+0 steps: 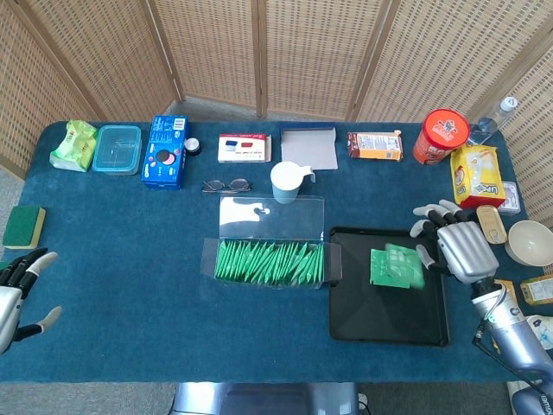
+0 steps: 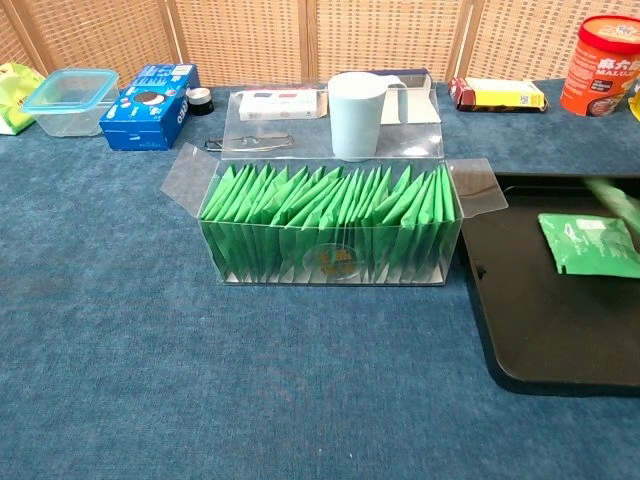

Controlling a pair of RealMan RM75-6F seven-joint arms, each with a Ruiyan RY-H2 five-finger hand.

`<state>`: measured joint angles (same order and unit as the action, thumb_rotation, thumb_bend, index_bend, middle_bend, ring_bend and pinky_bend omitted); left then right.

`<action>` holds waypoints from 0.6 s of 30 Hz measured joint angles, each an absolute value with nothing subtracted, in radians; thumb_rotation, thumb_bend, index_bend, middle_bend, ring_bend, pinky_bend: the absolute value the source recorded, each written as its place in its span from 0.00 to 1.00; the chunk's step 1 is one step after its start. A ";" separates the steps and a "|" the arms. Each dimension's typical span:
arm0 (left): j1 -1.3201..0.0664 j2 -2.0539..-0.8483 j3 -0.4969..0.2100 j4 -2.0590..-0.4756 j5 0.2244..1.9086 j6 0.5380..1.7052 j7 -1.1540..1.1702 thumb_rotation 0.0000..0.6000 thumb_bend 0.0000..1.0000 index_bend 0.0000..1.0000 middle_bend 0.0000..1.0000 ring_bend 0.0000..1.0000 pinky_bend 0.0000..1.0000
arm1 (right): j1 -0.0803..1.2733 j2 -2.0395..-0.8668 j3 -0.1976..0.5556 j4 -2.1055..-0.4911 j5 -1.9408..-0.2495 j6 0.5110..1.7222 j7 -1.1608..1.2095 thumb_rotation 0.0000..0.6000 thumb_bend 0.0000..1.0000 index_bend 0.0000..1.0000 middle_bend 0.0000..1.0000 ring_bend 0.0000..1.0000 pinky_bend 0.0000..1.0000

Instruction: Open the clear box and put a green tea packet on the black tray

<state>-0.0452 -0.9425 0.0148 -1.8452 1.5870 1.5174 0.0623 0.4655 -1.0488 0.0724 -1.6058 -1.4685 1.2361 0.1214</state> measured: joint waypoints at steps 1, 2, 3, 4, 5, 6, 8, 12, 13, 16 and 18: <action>-0.044 -0.942 0.015 -1.846 1.587 1.518 0.062 1.00 0.20 0.13 0.13 0.15 0.24 | 0.465 -1.050 0.072 -1.605 -1.469 1.232 0.121 1.00 0.47 0.32 0.21 0.14 0.12; -0.043 -0.942 0.016 -1.846 1.587 1.519 0.062 1.00 0.20 0.13 0.13 0.15 0.24 | 0.464 -1.050 0.073 -1.605 -1.470 1.230 0.121 1.00 0.46 0.30 0.20 0.13 0.12; -0.042 -0.941 0.017 -1.846 1.587 1.520 0.063 1.00 0.20 0.13 0.13 0.15 0.24 | 0.464 -1.051 0.074 -1.605 -1.471 1.229 0.121 1.00 0.45 0.28 0.20 0.13 0.12; -0.041 -0.941 0.017 -1.846 1.587 1.521 0.063 1.00 0.20 0.13 0.13 0.15 0.24 | 0.463 -1.051 0.076 -1.606 -1.471 1.230 0.119 1.00 0.44 0.27 0.19 0.12 0.12; -0.039 -0.939 0.018 -1.846 1.586 1.522 0.062 1.00 0.20 0.13 0.13 0.15 0.24 | 0.462 -1.051 0.078 -1.607 -1.472 1.231 0.118 1.00 0.43 0.26 0.19 0.12 0.11; -0.037 -0.938 0.019 -1.846 1.586 1.523 0.062 1.00 0.20 0.13 0.13 0.15 0.24 | 0.461 -1.051 0.080 -1.610 -1.472 1.233 0.117 1.00 0.42 0.25 0.18 0.11 0.11; -0.034 -0.936 0.021 -1.847 1.585 1.525 0.061 1.00 0.20 0.13 0.13 0.15 0.24 | 0.459 -1.050 0.084 -1.618 -1.474 1.237 0.109 1.00 0.41 0.25 0.18 0.10 0.11; -0.028 -0.928 0.031 -1.851 1.576 1.517 0.065 1.00 0.20 0.13 0.13 0.15 0.24 | 0.454 -1.044 0.086 -1.644 -1.474 1.241 0.080 1.00 0.41 0.23 0.16 0.09 0.11; -0.026 -0.925 0.034 -1.853 1.574 1.514 0.066 1.00 0.20 0.13 0.13 0.15 0.24 | 0.451 -1.041 0.087 -1.657 -1.472 1.242 0.065 1.00 0.41 0.22 0.16 0.09 0.11; -0.014 -0.921 0.044 -1.853 1.568 1.514 0.065 1.00 0.20 0.14 0.13 0.15 0.24 | 0.437 -1.034 0.089 -1.701 -1.454 1.253 0.010 1.00 0.41 0.21 0.16 0.09 0.11; -0.009 -0.921 0.048 -1.849 1.566 1.516 0.062 1.00 0.20 0.14 0.13 0.15 0.24 | 0.424 -1.029 0.089 -1.736 -1.436 1.264 -0.029 1.00 0.40 0.21 0.16 0.09 0.11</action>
<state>-0.0088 -0.9206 0.0476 -1.8493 1.5662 1.5158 0.0619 0.4239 -1.0295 0.0892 -1.7356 -1.4362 1.2637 -0.0292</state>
